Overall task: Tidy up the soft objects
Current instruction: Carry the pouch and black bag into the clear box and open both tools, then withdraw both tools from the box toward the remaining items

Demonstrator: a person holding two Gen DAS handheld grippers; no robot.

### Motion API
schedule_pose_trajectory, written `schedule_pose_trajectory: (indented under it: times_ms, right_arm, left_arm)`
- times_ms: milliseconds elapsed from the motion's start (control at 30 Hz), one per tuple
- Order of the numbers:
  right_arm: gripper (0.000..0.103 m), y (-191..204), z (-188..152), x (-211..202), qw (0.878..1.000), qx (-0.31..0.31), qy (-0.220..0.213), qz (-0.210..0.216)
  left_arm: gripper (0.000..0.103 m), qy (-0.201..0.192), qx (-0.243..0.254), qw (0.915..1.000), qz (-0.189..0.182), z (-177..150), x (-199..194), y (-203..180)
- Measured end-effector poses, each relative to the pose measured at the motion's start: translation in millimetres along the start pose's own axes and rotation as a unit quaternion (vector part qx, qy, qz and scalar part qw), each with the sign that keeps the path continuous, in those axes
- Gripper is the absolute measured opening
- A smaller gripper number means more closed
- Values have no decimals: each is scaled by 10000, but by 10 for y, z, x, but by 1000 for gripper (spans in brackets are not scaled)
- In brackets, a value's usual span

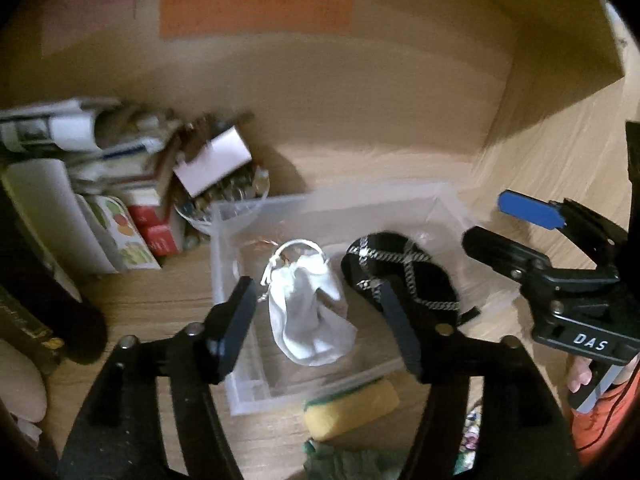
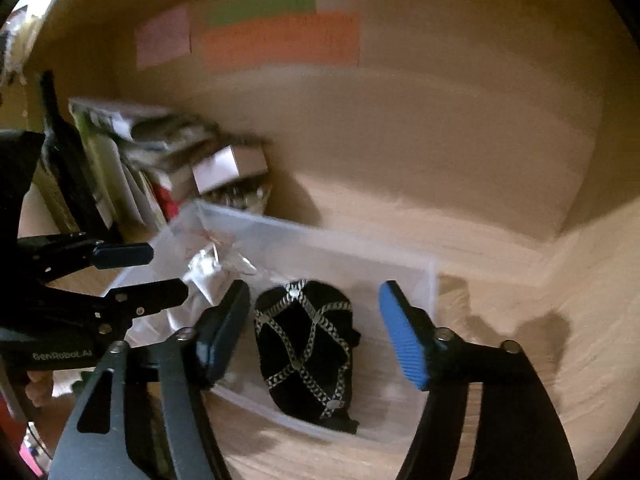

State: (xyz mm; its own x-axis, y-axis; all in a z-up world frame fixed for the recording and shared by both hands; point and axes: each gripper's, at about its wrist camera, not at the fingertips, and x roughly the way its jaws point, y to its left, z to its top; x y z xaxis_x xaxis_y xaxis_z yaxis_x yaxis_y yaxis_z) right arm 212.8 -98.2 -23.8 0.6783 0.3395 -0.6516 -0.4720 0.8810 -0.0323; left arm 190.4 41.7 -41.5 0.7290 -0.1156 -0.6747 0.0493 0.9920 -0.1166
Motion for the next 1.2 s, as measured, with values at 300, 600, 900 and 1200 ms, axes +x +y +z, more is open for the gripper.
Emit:
schedule_pose_trajectory:
  times_ms: [300,600,900,1200]
  right_arm:
    - [83,99,-97,-777,9954,-54,-932,-203]
    - [84,139,-490,-1123,9936,167,-1114,-82]
    - [84,279,-1055,-976,9985,308,-449,96]
    - [84,359,-1482,-679,9977,512,313,321]
  left_arm:
    - [97,-855,32,9958,317,-176,-649,-52]
    - [100,-914,124,9951,367,-654,-908,-115]
    - [100,-323,196,9980,497,-1243,-733,-90]
    - [100,388,-94,9983,415,-1675,-448,12]
